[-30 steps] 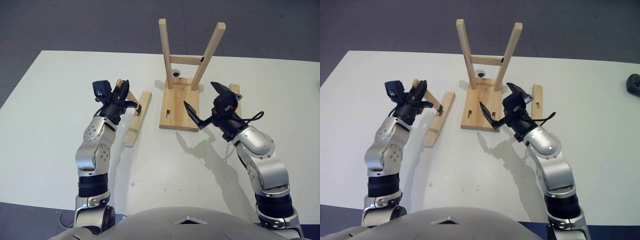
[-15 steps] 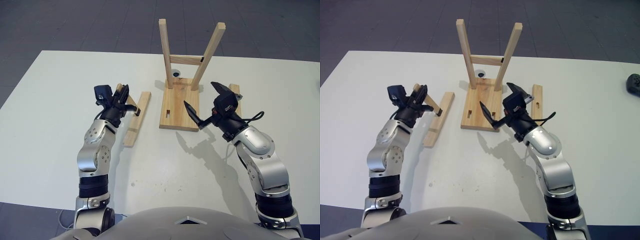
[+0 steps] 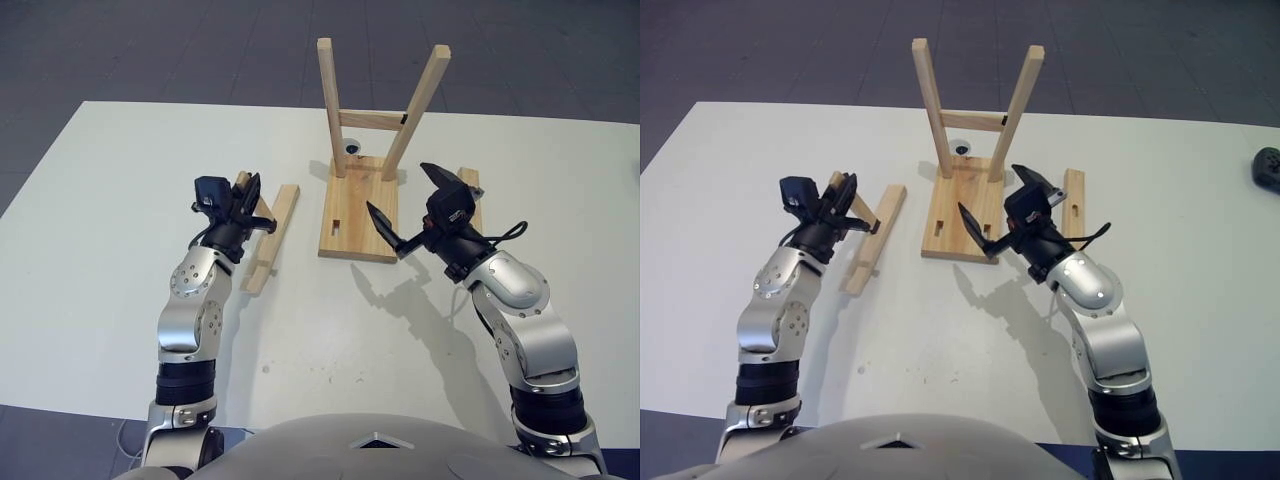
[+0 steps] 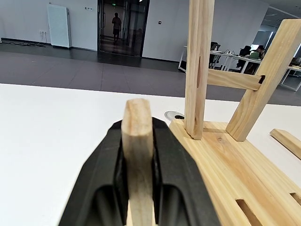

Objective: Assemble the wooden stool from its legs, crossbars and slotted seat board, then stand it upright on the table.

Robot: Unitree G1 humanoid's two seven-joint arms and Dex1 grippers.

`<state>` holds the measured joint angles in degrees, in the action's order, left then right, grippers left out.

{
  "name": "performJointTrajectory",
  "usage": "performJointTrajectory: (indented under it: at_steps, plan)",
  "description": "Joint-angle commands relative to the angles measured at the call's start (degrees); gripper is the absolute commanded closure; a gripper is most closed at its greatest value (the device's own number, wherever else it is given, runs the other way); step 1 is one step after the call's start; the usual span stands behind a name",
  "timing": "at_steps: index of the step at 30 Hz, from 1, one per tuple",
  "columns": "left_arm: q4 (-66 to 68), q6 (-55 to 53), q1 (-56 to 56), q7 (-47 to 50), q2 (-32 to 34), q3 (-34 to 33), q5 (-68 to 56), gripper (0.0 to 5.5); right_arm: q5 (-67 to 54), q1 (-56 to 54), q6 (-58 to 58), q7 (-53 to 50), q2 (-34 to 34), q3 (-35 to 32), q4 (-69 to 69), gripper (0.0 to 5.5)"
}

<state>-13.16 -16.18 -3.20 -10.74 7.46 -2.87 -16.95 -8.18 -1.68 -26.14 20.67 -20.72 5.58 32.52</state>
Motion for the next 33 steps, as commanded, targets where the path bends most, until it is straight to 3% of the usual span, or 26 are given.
performJointTrajectory:
  at_steps: [1,6,10,15,26,33]
  plan:
    - [1.6,-1.2,5.6,-1.5,1.3,0.6,1.1,5.08,0.2,-1.1,0.2,0.4,-0.1,0.2,-0.3,0.1]
    - [3.9,-0.1,6.8,-2.5,3.9,-0.1,2.9,5.08,0.2,-1.6,0.3,0.5,-0.2,0.2,-0.4,0.1]
    - [3.5,-13.5,6.1,1.7,0.9,-3.6,-4.4,5.08,0.2,-1.9,0.1,0.5,-0.2,0.0,-0.2,0.1]
    - [3.0,-20.5,5.3,6.0,-1.0,-5.5,-8.0,5.08,0.3,-1.5,0.2,0.2,-0.3,-0.3,0.3,0.1]
    - [-0.3,-11.5,6.4,3.5,6.6,6.4,5.7,5.08,0.7,-2.5,0.7,0.3,-0.6,-0.7,-0.6,0.1]
    - [0.8,-9.3,7.4,4.2,3.3,3.5,4.0,5.08,0.8,-2.7,0.7,0.3,-0.5,-0.7,-0.8,0.1]
